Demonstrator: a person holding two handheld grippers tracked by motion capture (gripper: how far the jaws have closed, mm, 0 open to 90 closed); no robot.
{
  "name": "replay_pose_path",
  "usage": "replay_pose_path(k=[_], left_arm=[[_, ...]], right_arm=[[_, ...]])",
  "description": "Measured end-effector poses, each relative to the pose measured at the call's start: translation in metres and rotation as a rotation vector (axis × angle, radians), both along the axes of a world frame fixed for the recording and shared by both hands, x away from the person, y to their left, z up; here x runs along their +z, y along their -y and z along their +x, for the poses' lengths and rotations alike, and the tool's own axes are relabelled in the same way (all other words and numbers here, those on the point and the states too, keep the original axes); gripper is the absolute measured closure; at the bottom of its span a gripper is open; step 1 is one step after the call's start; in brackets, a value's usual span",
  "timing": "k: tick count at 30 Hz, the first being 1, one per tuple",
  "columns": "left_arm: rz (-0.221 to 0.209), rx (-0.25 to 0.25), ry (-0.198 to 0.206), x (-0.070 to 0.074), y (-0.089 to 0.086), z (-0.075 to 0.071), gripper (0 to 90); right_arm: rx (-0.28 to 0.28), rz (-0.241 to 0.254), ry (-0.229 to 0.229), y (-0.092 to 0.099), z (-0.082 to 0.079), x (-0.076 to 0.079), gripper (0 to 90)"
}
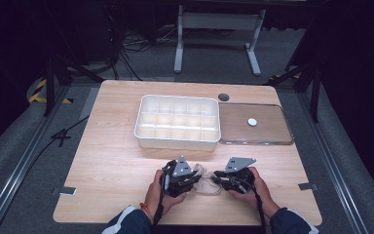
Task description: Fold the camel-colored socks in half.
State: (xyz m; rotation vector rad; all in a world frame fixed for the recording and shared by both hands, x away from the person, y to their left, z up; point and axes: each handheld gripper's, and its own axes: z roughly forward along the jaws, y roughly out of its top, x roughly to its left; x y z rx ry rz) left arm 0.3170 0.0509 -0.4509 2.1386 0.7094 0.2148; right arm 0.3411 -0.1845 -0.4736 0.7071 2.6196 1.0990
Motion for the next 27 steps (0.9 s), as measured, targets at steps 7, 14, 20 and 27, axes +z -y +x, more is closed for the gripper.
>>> replay_pose_path(k=[7, 14, 20, 27], left_arm=[[0.032, 0.008, -0.013, -0.006, 0.015, 0.003, 80.1], [0.030, 0.016, -0.023, -0.011, 0.021, 0.005, 80.0], [0.026, 0.016, -0.021, -0.014, 0.025, 0.004, 79.6], [0.046, 0.020, -0.010, -0.015, 0.028, 0.003, 72.0]], right_arm=[[0.004, -0.001, 0.001, 0.000, 0.000, 0.000, 73.9], [0.010, -0.001, 0.002, 0.001, 0.002, 0.000, 74.5], [0.010, 0.000, 0.004, 0.001, 0.002, -0.001, 74.6], [0.010, 0.000, 0.004, 0.001, 0.002, -0.001, 74.8]])
